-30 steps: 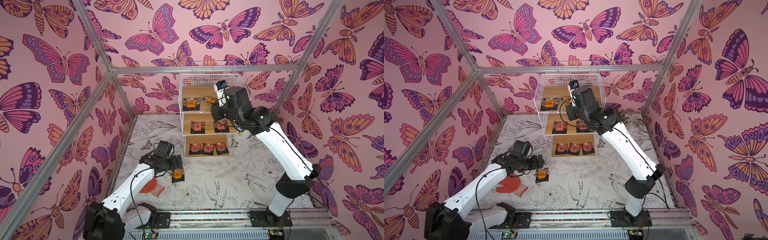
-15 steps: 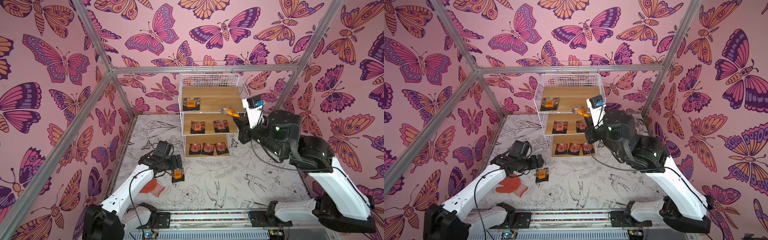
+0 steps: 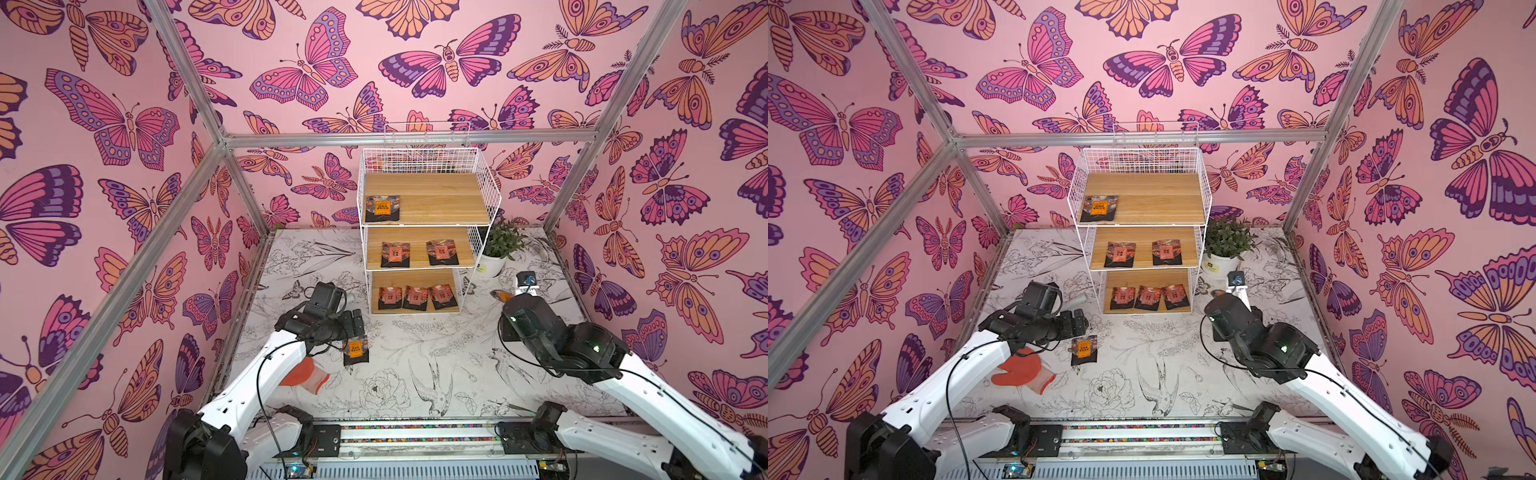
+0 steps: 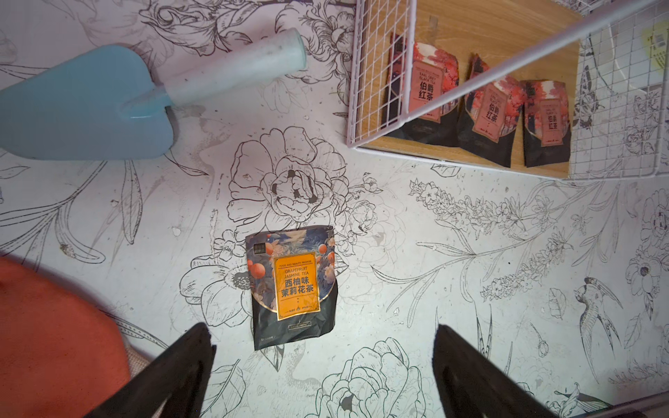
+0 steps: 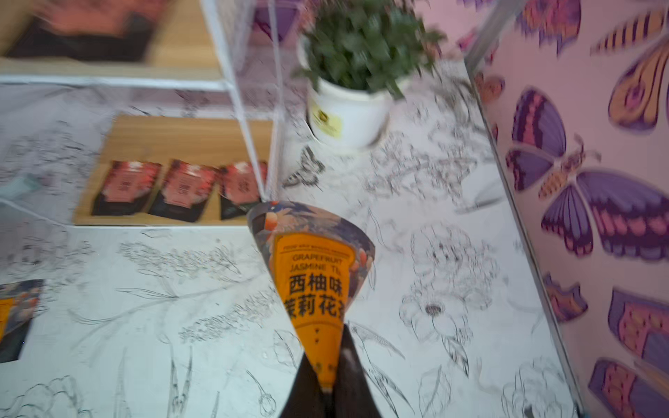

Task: Remove the tea bags from the shelf
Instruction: Place the tea bag at the center of the board.

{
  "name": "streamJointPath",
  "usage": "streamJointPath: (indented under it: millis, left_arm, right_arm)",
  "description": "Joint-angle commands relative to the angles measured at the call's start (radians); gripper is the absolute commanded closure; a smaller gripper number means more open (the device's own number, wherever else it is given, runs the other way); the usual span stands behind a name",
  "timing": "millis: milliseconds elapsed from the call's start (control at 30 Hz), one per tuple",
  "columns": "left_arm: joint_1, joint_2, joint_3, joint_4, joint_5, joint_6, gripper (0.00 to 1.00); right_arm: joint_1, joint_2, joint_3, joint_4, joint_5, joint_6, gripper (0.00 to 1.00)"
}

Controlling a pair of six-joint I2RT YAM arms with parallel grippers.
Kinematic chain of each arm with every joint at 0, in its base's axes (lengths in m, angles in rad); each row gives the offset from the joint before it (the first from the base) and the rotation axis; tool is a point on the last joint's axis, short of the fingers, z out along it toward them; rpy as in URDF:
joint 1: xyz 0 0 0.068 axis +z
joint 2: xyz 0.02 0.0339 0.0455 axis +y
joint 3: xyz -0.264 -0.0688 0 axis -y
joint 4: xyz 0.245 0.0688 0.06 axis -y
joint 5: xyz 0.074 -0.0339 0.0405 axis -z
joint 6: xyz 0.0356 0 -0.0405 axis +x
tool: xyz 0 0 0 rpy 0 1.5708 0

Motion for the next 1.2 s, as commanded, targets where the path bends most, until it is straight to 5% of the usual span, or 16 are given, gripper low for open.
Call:
streamJointPath:
  millis: [0,167,467,733,1000,1167]
  left_arm:
    - [0.006,-0.011,-0.024,-0.008,0.0,-0.005,0.03]
    - [0.006,-0.003,-0.022,-0.006,0.0,-0.011,0.03]
    - [0.007,0.006,-0.03,-0.002,-0.001,-0.015,0.03]
    - [0.006,0.021,-0.027,-0.001,-0.006,-0.013,0.03]
    - [0.007,0.018,-0.031,-0.002,-0.006,-0.015,0.03]
    - [0.007,0.008,-0.034,-0.002,-0.007,-0.01,0.03]
  right_arm:
    - [-0.214,-0.022,-0.116,0.056,-0.266,0.005,1.0]
    - [-0.368,0.099,-0.242,0.176,-0.486,-0.064,1.0]
    - [-0.391,0.421,-0.206,0.236,-0.515,-0.135,1.0]
    - [-0.39,0.479,-0.197,0.233,-0.464,-0.161,0.99]
    - [-0.391,0.488,-0.213,0.225,-0.469,-0.142,0.39]
    - [-0.39,0.438,-0.206,0.198,-0.451,-0.128,0.19]
